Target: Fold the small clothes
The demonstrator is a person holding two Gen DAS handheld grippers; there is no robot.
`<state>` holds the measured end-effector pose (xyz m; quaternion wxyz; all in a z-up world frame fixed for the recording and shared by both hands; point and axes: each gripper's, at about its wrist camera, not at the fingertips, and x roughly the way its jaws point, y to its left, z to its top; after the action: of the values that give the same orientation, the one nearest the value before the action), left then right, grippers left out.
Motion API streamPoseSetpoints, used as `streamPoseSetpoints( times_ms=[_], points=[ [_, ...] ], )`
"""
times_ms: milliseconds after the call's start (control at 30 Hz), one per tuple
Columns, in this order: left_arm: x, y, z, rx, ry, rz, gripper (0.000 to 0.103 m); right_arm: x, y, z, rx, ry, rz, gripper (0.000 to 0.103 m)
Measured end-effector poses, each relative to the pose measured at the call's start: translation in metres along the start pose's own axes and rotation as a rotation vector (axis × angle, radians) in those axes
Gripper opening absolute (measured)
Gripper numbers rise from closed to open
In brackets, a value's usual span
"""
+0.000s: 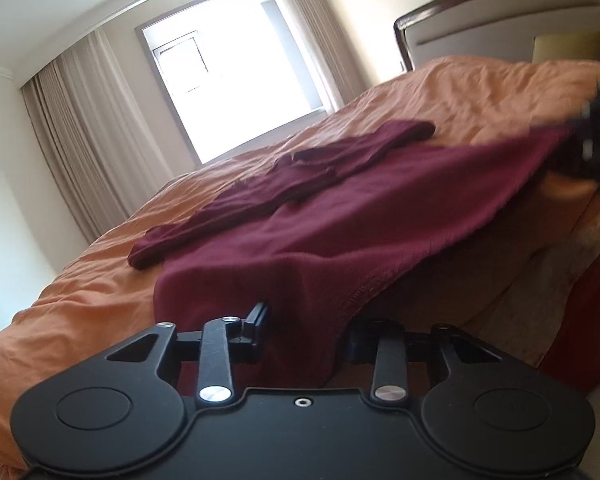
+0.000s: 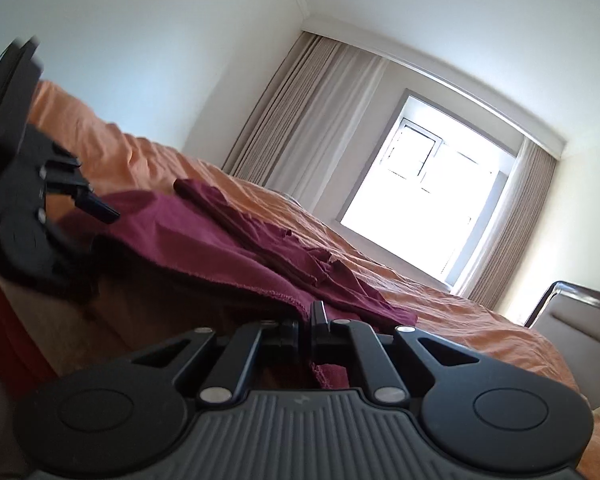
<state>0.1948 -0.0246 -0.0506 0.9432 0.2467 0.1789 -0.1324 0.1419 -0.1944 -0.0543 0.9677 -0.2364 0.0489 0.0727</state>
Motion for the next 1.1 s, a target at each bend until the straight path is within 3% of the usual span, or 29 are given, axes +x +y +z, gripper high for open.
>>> streamPoseSetpoints(
  times_ms=[167, 300, 400, 533, 600, 667, 800, 967, 1100],
  points=[
    [0.001, -0.017, -0.007, 0.026, -0.07, 0.139, 0.081, -0.002, -0.006, 0.015, 0.017, -0.023, -0.002, 0.006],
    [0.004, -0.024, -0.006, 0.04, -0.104, 0.17, 0.079, -0.003, -0.008, 0.018, 0.01, -0.025, -0.02, 0.006],
    [0.004, -0.018, -0.007, 0.025, -0.12, 0.225, 0.067, -0.004, -0.009, 0.014, 0.015, -0.01, -0.025, 0.005],
    [0.005, 0.002, -0.016, 0.005, -0.091, 0.263, 0.035, -0.008, -0.006, 0.003, 0.006, 0.017, -0.019, 0.005],
    [0.002, 0.011, -0.02, 0.02, -0.084, 0.274, 0.027, -0.01, 0.001, -0.001, -0.023, 0.027, -0.02, 0.005],
    [-0.004, 0.018, -0.022, 0.041, -0.101, 0.261, 0.005, -0.013, 0.005, -0.004, -0.048, 0.037, -0.021, 0.005],
    [-0.023, 0.021, -0.022, 0.145, -0.154, 0.26, 0.003, -0.025, 0.001, -0.003, -0.023, 0.03, -0.027, 0.005],
    [-0.058, 0.031, -0.013, 0.129, -0.183, 0.201, 0.003, -0.059, -0.005, 0.006, -0.036, -0.01, -0.025, 0.005],
    [-0.092, 0.033, -0.007, 0.134, -0.211, 0.156, 0.003, -0.092, -0.012, 0.01, -0.059, 0.007, 0.059, 0.005]
  ],
)
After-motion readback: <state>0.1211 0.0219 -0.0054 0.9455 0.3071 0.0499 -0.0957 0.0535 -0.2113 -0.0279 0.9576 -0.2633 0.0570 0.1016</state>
